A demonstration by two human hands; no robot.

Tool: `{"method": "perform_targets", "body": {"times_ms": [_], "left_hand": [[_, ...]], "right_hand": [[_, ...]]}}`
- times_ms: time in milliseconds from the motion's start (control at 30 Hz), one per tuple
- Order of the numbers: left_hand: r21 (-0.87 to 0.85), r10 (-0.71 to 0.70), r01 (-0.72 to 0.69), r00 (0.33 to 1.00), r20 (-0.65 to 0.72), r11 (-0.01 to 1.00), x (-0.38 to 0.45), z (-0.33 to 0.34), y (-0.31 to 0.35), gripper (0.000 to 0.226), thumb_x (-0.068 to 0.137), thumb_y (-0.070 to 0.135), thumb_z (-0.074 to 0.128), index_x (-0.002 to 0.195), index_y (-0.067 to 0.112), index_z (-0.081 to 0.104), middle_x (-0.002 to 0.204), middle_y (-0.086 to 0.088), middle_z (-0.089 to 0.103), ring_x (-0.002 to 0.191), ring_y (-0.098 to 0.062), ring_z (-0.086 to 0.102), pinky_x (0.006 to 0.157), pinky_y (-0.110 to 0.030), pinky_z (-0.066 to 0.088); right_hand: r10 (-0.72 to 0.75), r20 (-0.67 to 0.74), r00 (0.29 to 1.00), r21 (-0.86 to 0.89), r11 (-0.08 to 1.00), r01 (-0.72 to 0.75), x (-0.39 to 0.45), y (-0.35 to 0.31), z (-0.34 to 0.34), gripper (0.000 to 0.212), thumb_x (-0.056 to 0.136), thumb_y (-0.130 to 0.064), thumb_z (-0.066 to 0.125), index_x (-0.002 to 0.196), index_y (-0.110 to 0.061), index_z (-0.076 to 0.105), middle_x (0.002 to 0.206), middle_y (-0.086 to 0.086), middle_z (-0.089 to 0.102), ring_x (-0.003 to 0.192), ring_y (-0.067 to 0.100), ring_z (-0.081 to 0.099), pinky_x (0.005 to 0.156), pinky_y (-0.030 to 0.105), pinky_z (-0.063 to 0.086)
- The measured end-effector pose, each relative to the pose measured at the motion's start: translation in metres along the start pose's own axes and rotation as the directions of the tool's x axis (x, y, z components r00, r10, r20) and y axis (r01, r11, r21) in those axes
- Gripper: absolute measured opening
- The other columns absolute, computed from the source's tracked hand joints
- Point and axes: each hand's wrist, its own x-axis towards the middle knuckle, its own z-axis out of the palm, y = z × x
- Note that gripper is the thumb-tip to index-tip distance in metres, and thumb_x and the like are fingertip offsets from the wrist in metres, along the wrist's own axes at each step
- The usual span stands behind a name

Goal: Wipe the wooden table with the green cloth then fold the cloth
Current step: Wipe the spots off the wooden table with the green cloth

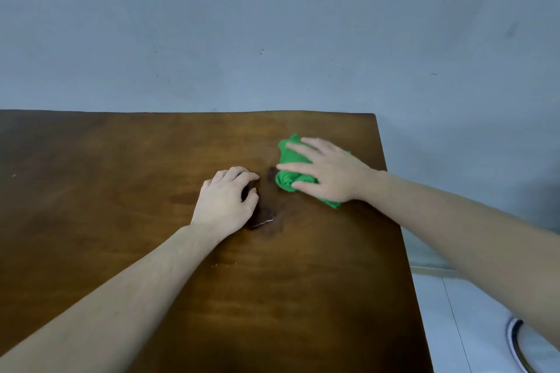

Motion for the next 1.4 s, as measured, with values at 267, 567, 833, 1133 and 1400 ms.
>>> {"method": "perform_targets", "body": {"times_ms": [267, 567, 833, 1133, 1400], "left_hand": [[-0.034, 0.038, -0.039, 0.998, -0.048, 0.999, 0.011, 0.005, -0.009, 0.034, 0.099, 0.037, 0.041, 0.128, 0.037, 0.059, 0.136, 0.016, 0.051, 0.130, -0.009, 0.037, 0.109, -0.040, 0.031], [-0.035, 0.028, -0.029, 0.999, -0.039, 0.999, 0.012, 0.008, -0.014, 0.035, 0.099, 0.039, 0.039, 0.129, 0.040, 0.056, 0.138, 0.020, 0.048, 0.132, -0.006, 0.033, 0.111, -0.038, 0.029], [-0.045, 0.033, -0.036, 0.998, -0.054, 0.998, 0.012, 0.008, -0.016, 0.033, 0.097, 0.035, 0.044, 0.127, 0.040, 0.058, 0.136, 0.019, 0.049, 0.130, -0.007, 0.034, 0.109, -0.040, 0.029], [-0.039, 0.039, -0.041, 0.998, -0.054, 0.998, 0.013, 0.007, -0.011, 0.034, 0.098, 0.035, 0.042, 0.127, 0.038, 0.058, 0.136, 0.017, 0.051, 0.131, -0.010, 0.035, 0.109, -0.041, 0.030], [-0.046, 0.048, -0.051, 0.997, -0.053, 0.998, 0.012, 0.006, -0.011, 0.034, 0.097, 0.035, 0.041, 0.127, 0.037, 0.058, 0.135, 0.016, 0.050, 0.130, -0.012, 0.035, 0.107, -0.043, 0.031]], "right_hand": [[0.379, -0.035, 0.925, 0.046, 0.925, -0.378, 0.080, 0.048, 0.006, 0.054, 0.106, -0.052, 0.026, 0.159, -0.040, 0.026, 0.167, 0.004, 0.023, 0.150, 0.030, 0.021, 0.121, 0.045, 0.020], [0.042, 0.016, 0.999, 0.201, 0.979, -0.044, 0.167, 0.031, 0.004, 0.052, 0.104, -0.053, 0.038, 0.156, -0.043, 0.032, 0.169, -0.005, 0.018, 0.154, 0.022, 0.013, 0.125, 0.042, 0.010], [0.208, 0.011, 0.978, 0.267, 0.942, -0.203, 0.108, 0.089, 0.001, 0.047, 0.102, -0.054, 0.043, 0.149, -0.047, 0.042, 0.164, -0.011, 0.029, 0.149, 0.020, 0.024, 0.121, 0.046, 0.022], [0.498, 0.008, 0.867, 0.265, 0.835, -0.482, 0.010, 0.125, 0.005, 0.049, 0.105, -0.054, 0.038, 0.153, -0.045, 0.036, 0.167, -0.007, 0.023, 0.152, 0.022, 0.018, 0.124, 0.039, 0.011], [0.582, 0.025, 0.813, 0.261, 0.781, -0.567, -0.052, 0.034, 0.010, 0.055, 0.107, -0.051, 0.028, 0.160, -0.038, 0.019, 0.170, 0.000, 0.009, 0.156, 0.023, 0.001, 0.125, 0.036, 0.000]]}}
